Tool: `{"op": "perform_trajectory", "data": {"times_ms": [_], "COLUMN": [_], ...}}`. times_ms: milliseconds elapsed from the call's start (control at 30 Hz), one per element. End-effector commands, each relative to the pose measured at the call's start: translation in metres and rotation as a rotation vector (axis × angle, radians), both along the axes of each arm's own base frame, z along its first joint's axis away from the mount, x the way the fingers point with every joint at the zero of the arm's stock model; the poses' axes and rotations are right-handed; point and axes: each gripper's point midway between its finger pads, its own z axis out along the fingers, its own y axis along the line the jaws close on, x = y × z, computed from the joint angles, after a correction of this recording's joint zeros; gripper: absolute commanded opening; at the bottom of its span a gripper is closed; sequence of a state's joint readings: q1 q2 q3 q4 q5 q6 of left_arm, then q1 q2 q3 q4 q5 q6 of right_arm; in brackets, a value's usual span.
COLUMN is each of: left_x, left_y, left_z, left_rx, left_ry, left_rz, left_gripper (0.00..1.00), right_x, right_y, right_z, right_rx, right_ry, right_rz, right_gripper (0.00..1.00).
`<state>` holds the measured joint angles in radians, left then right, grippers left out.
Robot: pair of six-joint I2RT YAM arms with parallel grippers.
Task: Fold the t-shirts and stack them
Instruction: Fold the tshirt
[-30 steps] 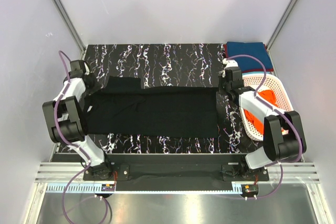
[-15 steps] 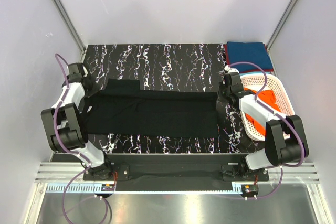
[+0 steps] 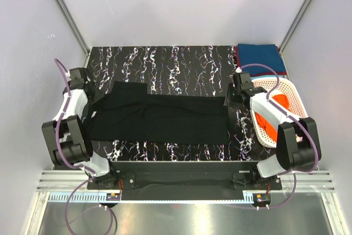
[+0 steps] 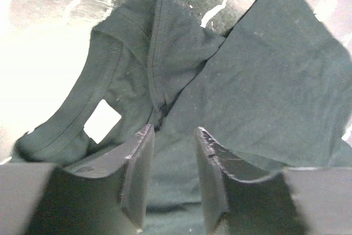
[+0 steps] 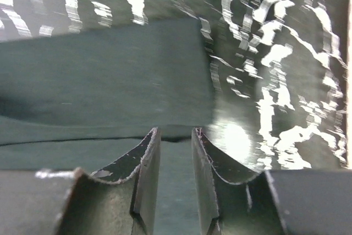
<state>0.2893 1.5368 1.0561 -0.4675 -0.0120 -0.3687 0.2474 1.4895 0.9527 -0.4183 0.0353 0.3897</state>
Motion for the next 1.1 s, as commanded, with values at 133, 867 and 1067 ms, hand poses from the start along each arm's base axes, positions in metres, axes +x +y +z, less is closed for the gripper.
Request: {"op": "perform_trajectory", "data": {"times_ms": [133,867,1067], "left_x": [0.035,0.14,0.16], "left_y": [-0.021,-0.029,-0.026], "left_z": [0.057,-0.016,-0.036], "left_rx": [-0.068,-0.153,-0.173], "left_ry": [-0.172,0.002,0.005], "left_rz": [-0.115,-0.338,-0.369], "left_gripper": [0.47,0.5,0.5], "right_x": [0.032,0.113,0.112], "right_y": [0.075,0.237,0.238], "right_z": [0.039,0.033,0.027], "right_rx": [0.112,0.306,0.289], "right_ry": [-0.054,-0.104,-0.101], "right_rz": [0.119,0.202,0.243], "right_gripper": [0.35,0.34,0.35]}}
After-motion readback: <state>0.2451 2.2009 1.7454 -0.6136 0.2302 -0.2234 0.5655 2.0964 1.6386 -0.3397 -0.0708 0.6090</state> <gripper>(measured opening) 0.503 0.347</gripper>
